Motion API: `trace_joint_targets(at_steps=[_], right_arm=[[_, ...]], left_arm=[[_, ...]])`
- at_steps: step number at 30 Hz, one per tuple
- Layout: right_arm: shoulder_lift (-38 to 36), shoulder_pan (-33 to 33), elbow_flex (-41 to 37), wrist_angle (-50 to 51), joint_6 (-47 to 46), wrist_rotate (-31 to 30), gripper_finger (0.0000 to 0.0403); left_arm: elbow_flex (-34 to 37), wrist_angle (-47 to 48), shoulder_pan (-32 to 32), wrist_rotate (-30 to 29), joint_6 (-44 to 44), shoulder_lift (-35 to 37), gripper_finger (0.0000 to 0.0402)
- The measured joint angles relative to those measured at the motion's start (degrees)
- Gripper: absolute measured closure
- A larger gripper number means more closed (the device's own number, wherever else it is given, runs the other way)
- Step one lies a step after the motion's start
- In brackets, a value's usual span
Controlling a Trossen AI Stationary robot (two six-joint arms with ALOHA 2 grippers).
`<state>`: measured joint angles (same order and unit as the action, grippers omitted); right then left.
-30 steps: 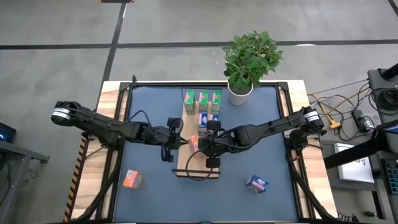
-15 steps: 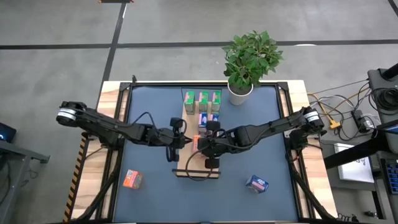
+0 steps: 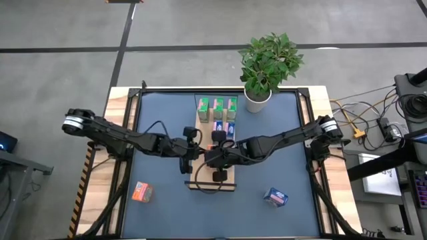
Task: Stack cereal on shelf
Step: Put the right orange cereal box on the shelf aligned with the other orange cereal box
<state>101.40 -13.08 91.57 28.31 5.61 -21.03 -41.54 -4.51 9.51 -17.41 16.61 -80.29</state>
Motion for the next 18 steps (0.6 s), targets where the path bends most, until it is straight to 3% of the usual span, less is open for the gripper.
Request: trace_joint_targets(at_steps=[9, 18], right_arm=[[0.68, 0.0, -0.02, 1.55, 0.0, 0.01, 0.0392], [-1.23, 1.19, 0.0, 2.74, 2.52, -0.02, 0.0392]], left_arm=[[0.0, -0.09, 0.05, 6.39, -0.63, 0.14, 0.0402], [0.0, 0.43, 0.05, 5.88, 1.62, 1.27, 0.0402]])
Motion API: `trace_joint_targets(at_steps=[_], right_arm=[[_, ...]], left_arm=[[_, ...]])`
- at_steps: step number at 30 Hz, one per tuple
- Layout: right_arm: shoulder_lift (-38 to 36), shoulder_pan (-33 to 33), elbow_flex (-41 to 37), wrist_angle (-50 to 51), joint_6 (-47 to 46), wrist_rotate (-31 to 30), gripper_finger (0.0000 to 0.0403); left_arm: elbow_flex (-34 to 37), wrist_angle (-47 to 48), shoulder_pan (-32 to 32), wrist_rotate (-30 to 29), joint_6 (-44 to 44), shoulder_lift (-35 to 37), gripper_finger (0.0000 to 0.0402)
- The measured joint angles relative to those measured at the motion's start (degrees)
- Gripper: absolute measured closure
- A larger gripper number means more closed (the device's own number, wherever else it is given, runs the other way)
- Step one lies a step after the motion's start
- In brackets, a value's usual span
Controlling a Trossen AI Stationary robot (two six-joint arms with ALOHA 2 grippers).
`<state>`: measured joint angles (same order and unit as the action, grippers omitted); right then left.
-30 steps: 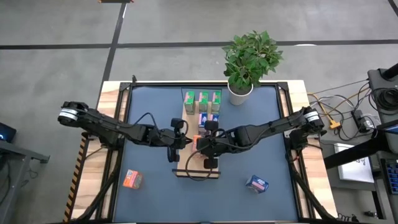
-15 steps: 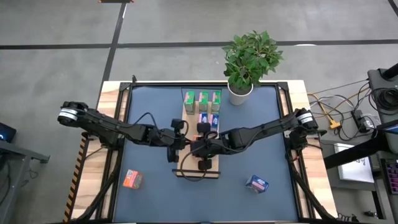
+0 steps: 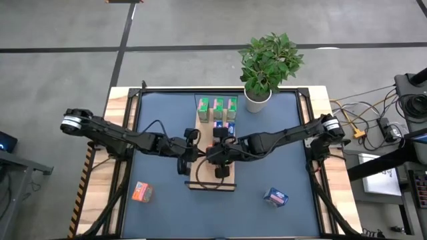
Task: Stack cereal on shelf
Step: Put the right orange cereal box on the shelf aligned with the other orange cereal box
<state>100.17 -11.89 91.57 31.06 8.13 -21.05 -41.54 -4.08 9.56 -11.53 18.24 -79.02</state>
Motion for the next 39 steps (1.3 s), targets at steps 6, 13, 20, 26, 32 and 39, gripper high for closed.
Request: trace_joint_targets(at_steps=[6, 13, 20, 26, 32, 39], right_arm=[[-0.8, 2.44, 0.0, 0.36, 1.56, 0.03, 0.0392], [-0.8, 2.78, 0.0, 0.61, 1.98, 0.13, 0.0392], [-0.8, 2.57, 0.02, 3.0, -0.61, 0.21, 0.0392], [-0.8, 1.63, 0.02, 3.41, -1.57, 0.2, 0.0392], [-0.8, 0.74, 0.02, 2.94, -2.58, 0.62, 0.0392], [-0.8, 0.64, 0.02, 2.97, -3.17, 1.98, 0.0392]], left_arm=[[0.0, 0.45, -0.1, -11.72, 5.4, 2.37, 0.0402], [0.0, -3.77, -3.31, -10.71, 8.91, 2.74, 0.0402], [0.04, -3.89, -3.96, -3.65, 5.32, 2.45, 0.0402], [0.04, -4.0, -3.93, -1.98, 3.85, 2.43, 0.0402], [0.04, -4.0, -3.93, 1.69, 3.1, 2.4, 0.0402], [0.07, -4.04, -4.0, 1.62, 3.44, 2.4, 0.0402]])
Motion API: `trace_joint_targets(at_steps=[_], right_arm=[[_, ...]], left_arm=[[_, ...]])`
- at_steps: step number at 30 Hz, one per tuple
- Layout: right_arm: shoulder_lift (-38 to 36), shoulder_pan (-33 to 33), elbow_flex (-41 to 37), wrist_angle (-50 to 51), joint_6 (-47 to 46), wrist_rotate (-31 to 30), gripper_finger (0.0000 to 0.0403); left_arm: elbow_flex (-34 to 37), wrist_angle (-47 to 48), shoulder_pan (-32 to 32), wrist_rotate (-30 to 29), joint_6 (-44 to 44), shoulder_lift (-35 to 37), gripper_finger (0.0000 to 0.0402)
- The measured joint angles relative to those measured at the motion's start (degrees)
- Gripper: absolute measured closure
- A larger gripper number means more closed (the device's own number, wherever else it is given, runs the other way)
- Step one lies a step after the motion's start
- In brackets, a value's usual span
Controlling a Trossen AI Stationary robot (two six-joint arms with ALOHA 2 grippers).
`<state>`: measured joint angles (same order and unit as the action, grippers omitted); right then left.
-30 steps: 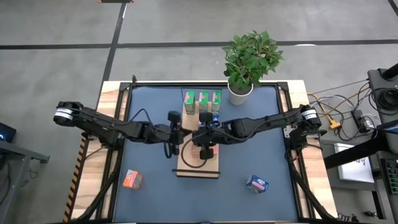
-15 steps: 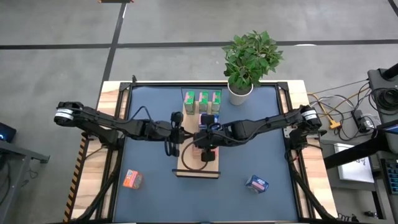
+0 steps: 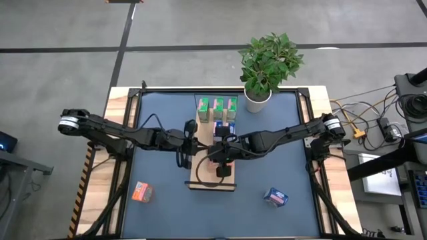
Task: Stack cereal on shelf
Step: Put the right orange cereal box on the shelf aligned with the other orange cereal box
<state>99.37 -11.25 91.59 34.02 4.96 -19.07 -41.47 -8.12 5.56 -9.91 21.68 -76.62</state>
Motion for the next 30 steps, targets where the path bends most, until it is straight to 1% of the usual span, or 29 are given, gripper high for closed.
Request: trace_joint_targets(at_steps=[2, 5, 6, 7, 9, 13, 14, 15, 21, 26, 30], right_arm=[[0.0, 0.0, 0.0, -0.01, 0.36, 0.0, 0.0392], [0.0, 0.0, 0.0, -0.03, 0.51, 0.01, 0.0392], [0.0, 0.0, 0.0, -0.02, 0.55, 0.0, 0.0392], [0.0, 0.0, 0.0, -0.03, 0.67, 0.0, 0.0392], [0.0, 0.0, 0.0, -0.04, 1.15, 0.0, 0.0392], [0.0, 0.0, 0.0, -0.14, 1.54, 0.0, 0.0392], [0.0, 0.0, 0.0, -0.25, 1.54, 0.0, 0.0392], [0.0, 0.0, 0.0, -0.34, 1.54, 0.0, 0.0392], [0.0, -0.24, 0.0, -0.46, 1.04, 0.0, 0.0392], [0.0, -0.26, 0.0, -0.45, 0.59, 0.0, 0.0392], [0.02, -0.26, 0.0, -0.55, 0.58, 0.0, 0.0392]], left_arm=[[0.0, 0.36, 0.01, -1.57, 0.7, 0.06, 0.0402], [0.13, 5.37, 1.31, -9.94, 1.63, 2.73, 0.0402], [0.13, 6.06, 1.83, -12.27, 1.62, 3.81, 0.0402], [0.13, 7.11, 2.31, -13.25, 1.7, 5.0, 0.0402], [0.13, 9.29, 3.03, -11.89, 1.33, 7.08, 0.0402], [1.37, 9.29, 3.21, -0.24, 0.45, 9.38, 0.0402], [1.77, 8.73, 3.28, 1.81, 0.11, 9.29, 0.0402], [2.23, 8.1, 3.28, 2.52, -0.4, 8.97, 0.0402], [4.71, -2.44, 3.19, 2.78, -2.72, 4.27, 0.0402], [4.14, -4.48, 3.19, -0.11, -2.72, 0.48, 0.0402], [2.85, -4.81, 3.19, -1.34, -2.23, -2.74, 0.0402]])
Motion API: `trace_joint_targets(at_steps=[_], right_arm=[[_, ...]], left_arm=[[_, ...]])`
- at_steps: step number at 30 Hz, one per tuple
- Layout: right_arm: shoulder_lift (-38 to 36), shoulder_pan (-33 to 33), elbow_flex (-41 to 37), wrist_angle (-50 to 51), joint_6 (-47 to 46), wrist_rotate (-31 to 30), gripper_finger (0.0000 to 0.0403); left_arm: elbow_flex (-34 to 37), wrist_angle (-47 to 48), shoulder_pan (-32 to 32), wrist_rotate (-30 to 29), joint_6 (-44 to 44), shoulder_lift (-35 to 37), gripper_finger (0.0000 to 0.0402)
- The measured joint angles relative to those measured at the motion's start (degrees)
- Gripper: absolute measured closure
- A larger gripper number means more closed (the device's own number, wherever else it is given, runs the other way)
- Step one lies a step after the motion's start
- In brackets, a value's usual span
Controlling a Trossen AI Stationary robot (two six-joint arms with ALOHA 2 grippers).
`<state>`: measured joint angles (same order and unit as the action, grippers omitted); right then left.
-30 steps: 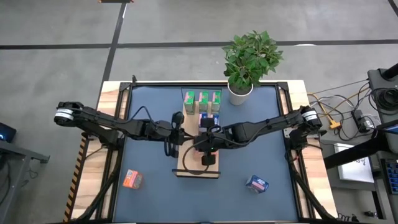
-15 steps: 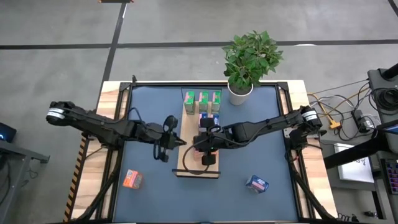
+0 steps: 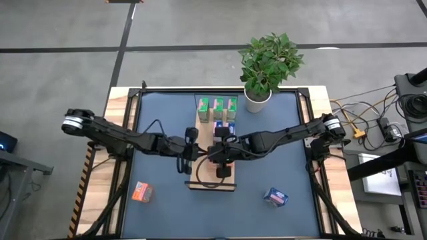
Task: Stack cereal on shelf
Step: Put the right orange cereal box on the shelf aligned with the other orange cereal box
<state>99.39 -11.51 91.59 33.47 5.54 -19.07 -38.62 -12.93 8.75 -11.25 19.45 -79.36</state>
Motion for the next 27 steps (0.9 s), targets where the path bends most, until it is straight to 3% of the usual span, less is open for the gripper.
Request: trace_joint_targets(at_steps=[10, 22, 27], right_arm=[[0.02, -0.37, -0.2, -0.35, -1.07, 0.04, 0.0392], [0.04, -0.39, -0.28, -0.37, -1.07, 0.03, 0.0392], [0.04, -0.61, -0.29, -0.44, -1.07, 0.02, 0.0392]], left_arm=[[-1.09, 1.14, 0.09, -2.62, -0.09, -2.24, 0.0402], [-1.1, 3.08, 1.61, 4.85, -0.98, -1.92, 0.0402], [-1.1, 2.36, 1.62, 4.99, -1.34, -1.92, 0.0402]])
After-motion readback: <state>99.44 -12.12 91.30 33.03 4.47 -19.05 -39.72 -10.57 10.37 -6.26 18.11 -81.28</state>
